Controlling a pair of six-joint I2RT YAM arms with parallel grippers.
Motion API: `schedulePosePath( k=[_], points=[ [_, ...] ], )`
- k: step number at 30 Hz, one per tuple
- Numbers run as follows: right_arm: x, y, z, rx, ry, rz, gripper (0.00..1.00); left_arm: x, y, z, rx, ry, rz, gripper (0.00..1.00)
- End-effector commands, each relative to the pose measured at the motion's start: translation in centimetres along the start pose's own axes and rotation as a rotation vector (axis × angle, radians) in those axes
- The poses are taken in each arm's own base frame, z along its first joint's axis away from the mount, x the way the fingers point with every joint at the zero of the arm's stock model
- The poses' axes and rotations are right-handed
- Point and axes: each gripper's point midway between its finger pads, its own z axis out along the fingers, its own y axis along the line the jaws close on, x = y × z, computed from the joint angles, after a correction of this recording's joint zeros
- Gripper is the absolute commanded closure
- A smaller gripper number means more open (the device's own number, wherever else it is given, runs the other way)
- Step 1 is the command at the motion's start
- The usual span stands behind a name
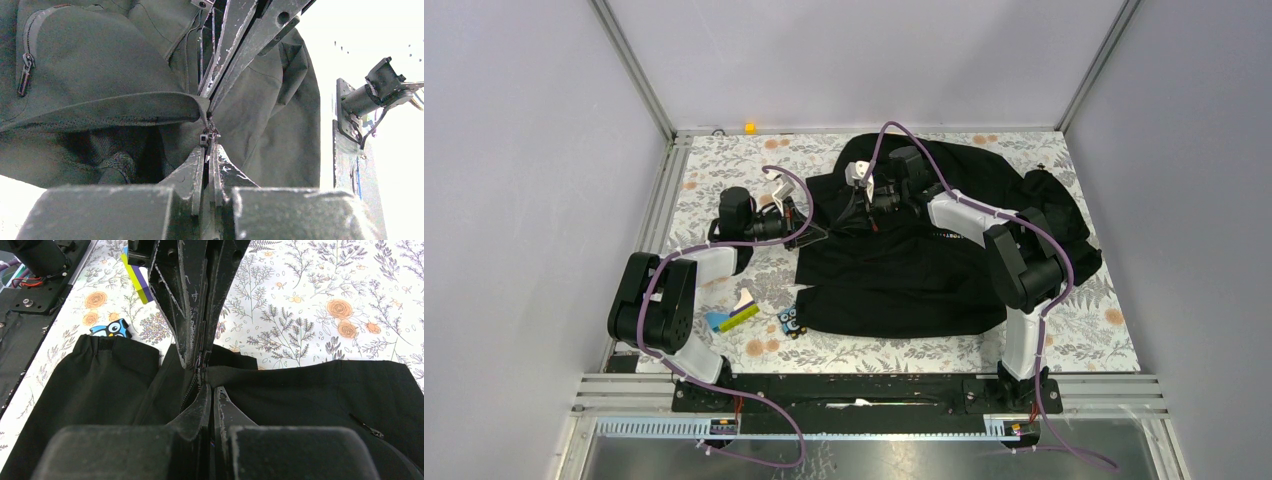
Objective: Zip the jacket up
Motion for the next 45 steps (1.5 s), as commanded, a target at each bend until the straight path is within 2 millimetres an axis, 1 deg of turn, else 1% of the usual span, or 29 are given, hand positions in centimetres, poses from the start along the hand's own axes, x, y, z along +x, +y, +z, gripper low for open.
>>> schedulePosePath(
  k=[1, 7, 11, 17, 22, 29, 40, 45],
  points=[
    [-1.1, -0.4, -0.5, 0.017, -0.020, -0.049, 1.00, -2.0, -0.3, 0.0, 0.026, -0.028, 0.088, 1.00],
    [-1.2, 0.1, -0.5, 0.007, -0.033, -0.077, 1.00, -2.1, -0.2, 0.1, 0.026, -0.029, 0.078, 1.00],
    [-1.0, 0.1, -0.3, 0.005, -0.031, -0.073, 1.00, -2.0, -0.2, 0.1, 0.026, -0.027, 0.076, 1.00],
    [-1.8, -0.1, -0.7, 0.041, -0.057, -0.086, 1.00, -1.9, 0.0, 0.2, 0.023, -0.021, 0.068, 1.00],
    [-2.0, -0.6, -0.9, 0.077, -0.052, -0.097, 1.00, -1.7, 0.2, 0.2, 0.018, -0.012, 0.066, 1.00],
    [-2.6, -0.5, -1.2, 0.093, -0.074, -0.111, 1.00, -1.5, 0.6, 0.2, 0.005, 0.000, 0.059, 1.00],
    [-1.8, -0.2, -0.9, 0.060, -0.063, -0.101, 1.00, -1.4, 0.5, 0.3, 0.009, 0.000, 0.056, 1.00],
    [-1.7, -0.1, -0.8, 0.048, -0.063, -0.099, 1.00, -1.6, 0.3, 0.2, 0.015, -0.003, 0.062, 1.00]
  ],
)
